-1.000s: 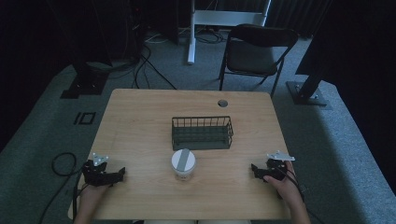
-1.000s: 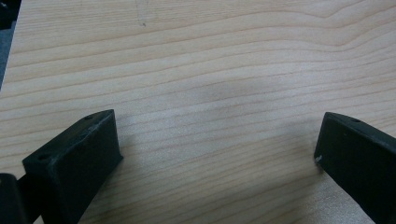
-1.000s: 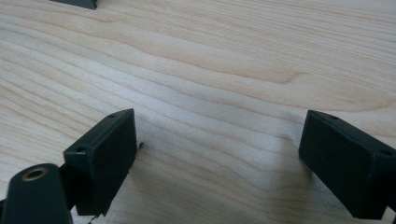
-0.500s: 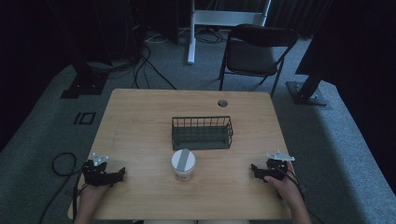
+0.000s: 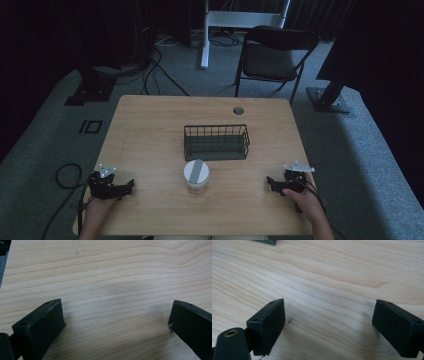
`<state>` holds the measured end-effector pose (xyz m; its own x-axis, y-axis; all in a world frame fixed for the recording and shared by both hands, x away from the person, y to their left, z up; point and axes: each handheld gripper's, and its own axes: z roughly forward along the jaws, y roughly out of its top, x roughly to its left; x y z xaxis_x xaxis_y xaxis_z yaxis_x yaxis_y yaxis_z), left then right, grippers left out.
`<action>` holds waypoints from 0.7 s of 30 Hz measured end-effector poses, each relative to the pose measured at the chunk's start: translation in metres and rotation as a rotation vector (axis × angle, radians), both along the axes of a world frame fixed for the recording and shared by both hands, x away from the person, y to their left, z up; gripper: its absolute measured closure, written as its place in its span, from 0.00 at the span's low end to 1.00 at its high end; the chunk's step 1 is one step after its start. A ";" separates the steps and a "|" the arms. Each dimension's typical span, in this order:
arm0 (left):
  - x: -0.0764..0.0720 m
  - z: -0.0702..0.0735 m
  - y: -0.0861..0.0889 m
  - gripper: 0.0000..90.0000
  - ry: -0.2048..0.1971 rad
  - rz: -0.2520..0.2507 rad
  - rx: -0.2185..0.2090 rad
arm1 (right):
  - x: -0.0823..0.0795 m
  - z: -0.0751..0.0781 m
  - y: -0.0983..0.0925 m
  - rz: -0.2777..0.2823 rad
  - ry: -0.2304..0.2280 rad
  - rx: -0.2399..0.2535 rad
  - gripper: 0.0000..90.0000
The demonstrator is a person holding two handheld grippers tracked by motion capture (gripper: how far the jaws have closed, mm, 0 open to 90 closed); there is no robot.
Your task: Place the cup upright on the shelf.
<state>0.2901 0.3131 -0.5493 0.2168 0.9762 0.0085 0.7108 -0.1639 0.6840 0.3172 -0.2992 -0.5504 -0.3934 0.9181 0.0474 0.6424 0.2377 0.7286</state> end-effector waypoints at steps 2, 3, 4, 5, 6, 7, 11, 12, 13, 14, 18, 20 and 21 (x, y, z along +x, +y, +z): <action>0.000 0.000 0.000 0.00 0.000 0.000 0.000 | 0.001 0.002 0.002 -0.003 -0.008 -0.004 0.12; 0.000 0.000 0.000 0.00 0.000 0.000 0.000 | 0.001 0.002 0.002 -0.002 -0.010 -0.006 0.12; 0.000 0.000 0.000 0.00 0.000 0.000 0.000 | 0.002 0.003 0.003 0.001 -0.015 -0.004 0.12; 0.000 0.000 0.000 0.00 0.000 0.000 0.000 | 0.002 0.004 0.004 0.005 -0.018 -0.004 0.12; 0.000 0.000 0.000 0.00 0.000 0.000 0.000 | 0.003 0.005 0.005 0.009 -0.017 -0.001 0.12; 0.000 0.000 0.000 0.00 0.000 0.000 0.000 | 0.003 0.006 0.006 0.013 -0.018 0.004 0.12; 0.000 0.000 0.000 0.00 0.000 0.000 0.000 | 0.004 0.009 0.011 0.023 -0.034 -0.011 0.12; 0.000 0.000 0.000 0.00 0.000 0.000 0.000 | 0.004 0.010 0.012 0.027 -0.036 -0.013 0.12; 0.000 0.000 0.000 0.00 0.000 0.000 0.000 | 0.004 0.011 0.014 0.036 -0.038 -0.009 0.12; 0.000 0.000 0.000 0.00 0.000 0.000 0.000 | 0.004 0.012 0.015 0.040 -0.043 -0.006 0.12; 0.000 0.000 0.000 0.00 0.000 0.000 0.000 | 0.004 0.013 0.018 0.052 -0.046 -0.008 0.12; 0.000 0.000 0.000 0.00 0.000 0.000 -0.001 | 0.005 0.015 0.026 0.083 -0.056 0.005 0.12; 0.000 0.000 0.000 0.00 0.000 0.000 -0.001 | 0.005 0.016 0.028 0.094 -0.061 0.001 0.12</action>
